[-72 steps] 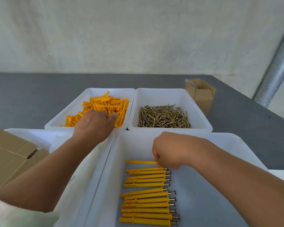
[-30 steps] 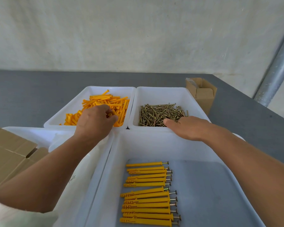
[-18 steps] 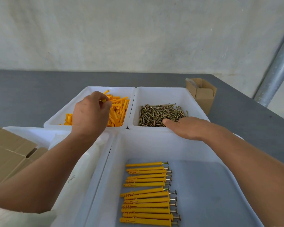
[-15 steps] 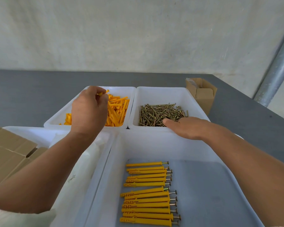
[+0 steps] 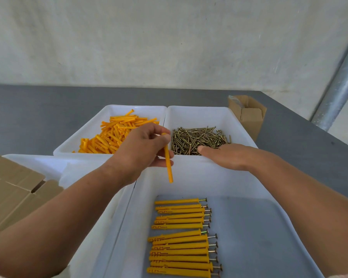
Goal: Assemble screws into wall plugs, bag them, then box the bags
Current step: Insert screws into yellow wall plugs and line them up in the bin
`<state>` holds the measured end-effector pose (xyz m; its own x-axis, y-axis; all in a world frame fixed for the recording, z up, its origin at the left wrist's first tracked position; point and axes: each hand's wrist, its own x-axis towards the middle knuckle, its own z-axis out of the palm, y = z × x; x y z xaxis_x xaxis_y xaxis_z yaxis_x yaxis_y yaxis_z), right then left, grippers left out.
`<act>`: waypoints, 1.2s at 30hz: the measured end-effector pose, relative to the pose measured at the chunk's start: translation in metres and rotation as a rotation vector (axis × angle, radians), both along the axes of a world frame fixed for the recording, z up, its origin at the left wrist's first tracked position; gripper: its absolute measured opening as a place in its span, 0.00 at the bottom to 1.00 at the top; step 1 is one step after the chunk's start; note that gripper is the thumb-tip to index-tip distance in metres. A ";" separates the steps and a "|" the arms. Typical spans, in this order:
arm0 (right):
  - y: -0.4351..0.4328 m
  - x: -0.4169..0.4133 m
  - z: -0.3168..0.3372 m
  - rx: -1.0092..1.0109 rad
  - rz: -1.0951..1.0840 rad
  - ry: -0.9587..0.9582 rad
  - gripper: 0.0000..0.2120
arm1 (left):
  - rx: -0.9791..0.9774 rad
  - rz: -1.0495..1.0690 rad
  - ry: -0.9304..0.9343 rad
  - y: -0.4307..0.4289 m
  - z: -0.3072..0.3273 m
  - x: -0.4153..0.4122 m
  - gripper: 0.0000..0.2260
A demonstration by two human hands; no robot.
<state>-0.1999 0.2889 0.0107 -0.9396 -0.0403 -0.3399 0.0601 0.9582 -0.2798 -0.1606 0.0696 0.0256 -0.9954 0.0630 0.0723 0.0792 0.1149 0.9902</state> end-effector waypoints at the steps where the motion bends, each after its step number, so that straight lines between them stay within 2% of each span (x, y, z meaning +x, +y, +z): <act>1: 0.000 0.000 0.000 -0.003 0.001 -0.001 0.43 | -0.028 -0.025 -0.005 0.000 -0.001 0.001 0.04; 11: 0.001 -0.004 -0.002 -0.047 -0.019 -0.010 0.45 | -0.233 -0.178 0.013 0.000 -0.006 0.005 0.04; 25: 0.000 -0.001 0.001 -0.071 0.001 -0.014 0.42 | -0.309 -0.202 0.017 0.002 -0.007 0.004 0.04; 32: -0.002 0.003 -0.003 0.047 0.100 0.139 0.34 | -0.337 -0.210 0.024 0.002 -0.008 0.004 0.04; 36: -0.002 0.002 0.000 -0.021 0.028 0.044 0.39 | -0.353 -0.216 0.031 0.002 -0.008 0.006 0.05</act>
<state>-0.1977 0.2871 0.0107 -0.9521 -0.0732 -0.2970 0.0209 0.9532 -0.3017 -0.1548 0.0717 0.0173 -0.9542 0.2967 0.0385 0.1678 0.4244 0.8898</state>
